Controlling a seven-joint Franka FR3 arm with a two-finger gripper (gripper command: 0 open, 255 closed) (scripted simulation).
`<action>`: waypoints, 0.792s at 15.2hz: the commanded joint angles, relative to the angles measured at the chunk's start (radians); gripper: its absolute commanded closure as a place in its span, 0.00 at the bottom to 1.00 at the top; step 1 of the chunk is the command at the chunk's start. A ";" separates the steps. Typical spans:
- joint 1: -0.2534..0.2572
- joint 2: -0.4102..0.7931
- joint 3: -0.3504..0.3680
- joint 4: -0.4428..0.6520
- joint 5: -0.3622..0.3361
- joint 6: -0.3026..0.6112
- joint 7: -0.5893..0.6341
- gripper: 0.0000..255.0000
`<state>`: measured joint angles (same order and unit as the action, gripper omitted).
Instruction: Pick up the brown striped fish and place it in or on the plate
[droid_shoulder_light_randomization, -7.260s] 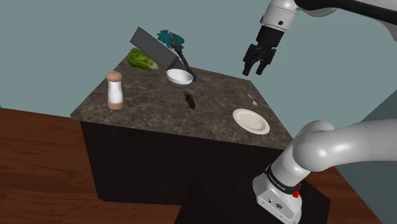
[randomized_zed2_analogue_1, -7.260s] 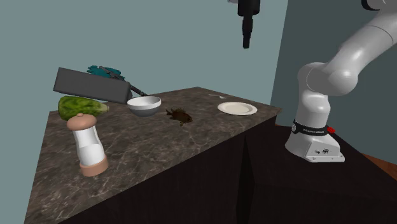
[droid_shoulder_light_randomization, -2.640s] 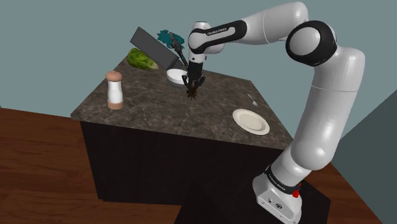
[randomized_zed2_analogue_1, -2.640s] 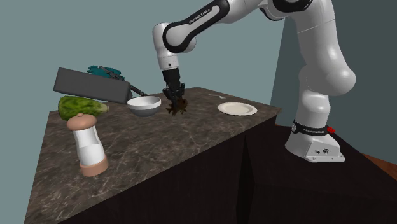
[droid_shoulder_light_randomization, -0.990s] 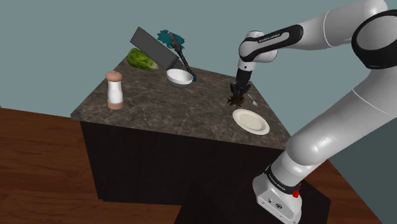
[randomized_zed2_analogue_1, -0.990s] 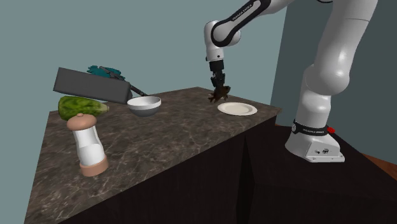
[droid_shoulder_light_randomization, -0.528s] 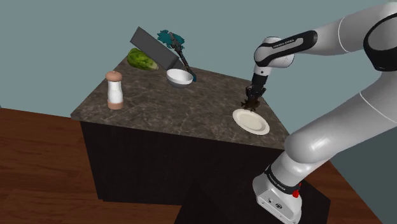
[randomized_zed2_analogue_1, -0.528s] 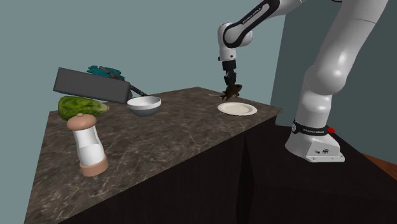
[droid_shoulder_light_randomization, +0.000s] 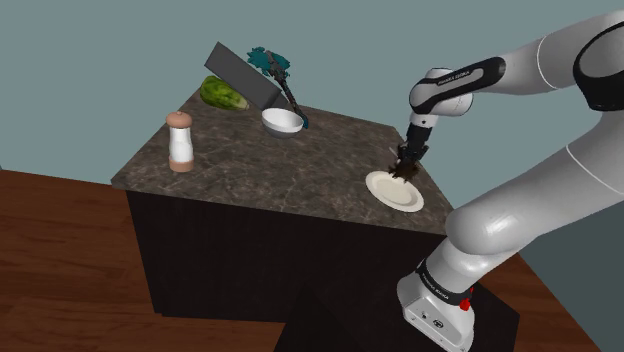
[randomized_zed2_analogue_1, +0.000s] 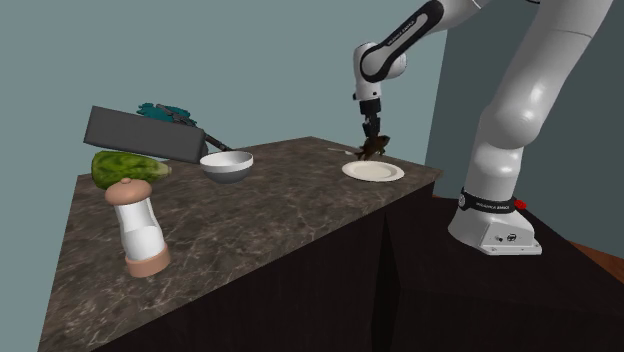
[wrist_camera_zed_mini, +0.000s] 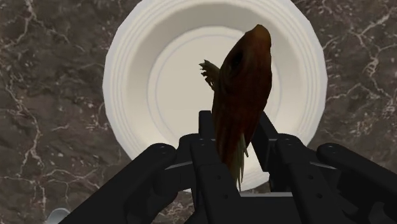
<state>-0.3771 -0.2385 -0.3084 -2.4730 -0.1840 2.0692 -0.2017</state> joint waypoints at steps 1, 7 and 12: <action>-0.001 0.015 -0.003 -0.015 0.000 0.030 -0.001 1.00; 0.001 0.073 -0.012 -0.049 0.006 0.122 -0.004 1.00; 0.001 0.105 -0.015 -0.063 0.011 0.168 -0.006 1.00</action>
<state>-0.3761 -0.1389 -0.3234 -2.5342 -0.1733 2.2269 -0.2070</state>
